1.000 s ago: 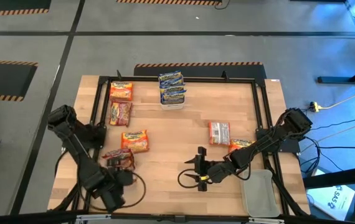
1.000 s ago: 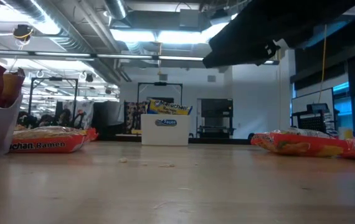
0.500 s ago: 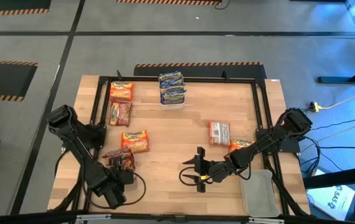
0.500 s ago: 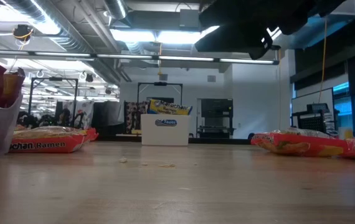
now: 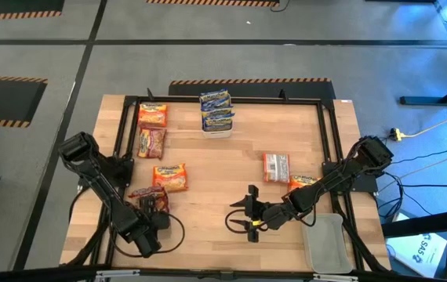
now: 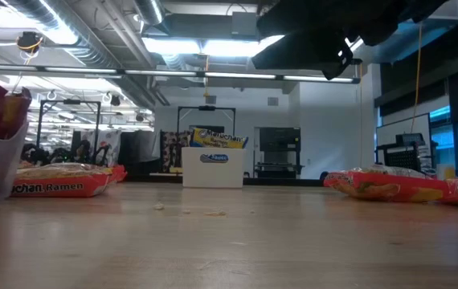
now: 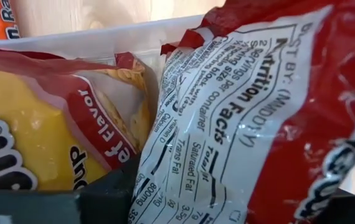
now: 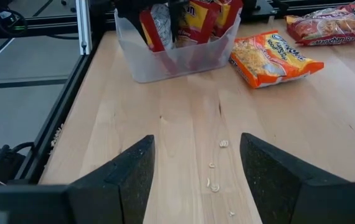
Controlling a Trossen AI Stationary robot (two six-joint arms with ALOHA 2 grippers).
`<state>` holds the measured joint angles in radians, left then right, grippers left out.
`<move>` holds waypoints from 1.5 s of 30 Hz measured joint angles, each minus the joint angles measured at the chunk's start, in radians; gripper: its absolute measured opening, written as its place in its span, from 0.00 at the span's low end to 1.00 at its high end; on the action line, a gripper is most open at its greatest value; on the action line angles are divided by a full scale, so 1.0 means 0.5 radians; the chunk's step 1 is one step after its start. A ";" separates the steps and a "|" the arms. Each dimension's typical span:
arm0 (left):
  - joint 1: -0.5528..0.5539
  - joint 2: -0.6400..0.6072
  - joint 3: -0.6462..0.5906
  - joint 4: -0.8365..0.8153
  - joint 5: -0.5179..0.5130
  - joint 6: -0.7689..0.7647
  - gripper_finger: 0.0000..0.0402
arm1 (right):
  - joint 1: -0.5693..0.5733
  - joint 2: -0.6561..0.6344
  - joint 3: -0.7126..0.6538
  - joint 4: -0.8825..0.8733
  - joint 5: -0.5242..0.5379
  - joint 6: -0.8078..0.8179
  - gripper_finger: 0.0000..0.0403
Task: Sort Maruchan noodles
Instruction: Put the red noodle pack into the transparent bin
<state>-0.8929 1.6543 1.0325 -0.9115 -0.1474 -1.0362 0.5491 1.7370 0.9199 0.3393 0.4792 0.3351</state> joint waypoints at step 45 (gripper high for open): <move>0.094 -0.012 0.126 -0.194 0.142 0.029 0.69 | 0.001 0.001 0.001 0.038 -0.001 -0.006 0.54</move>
<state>-0.8459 1.6481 1.0954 -1.0084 -0.0763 -1.0216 0.5495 1.7374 0.9203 0.3584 0.4786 0.3321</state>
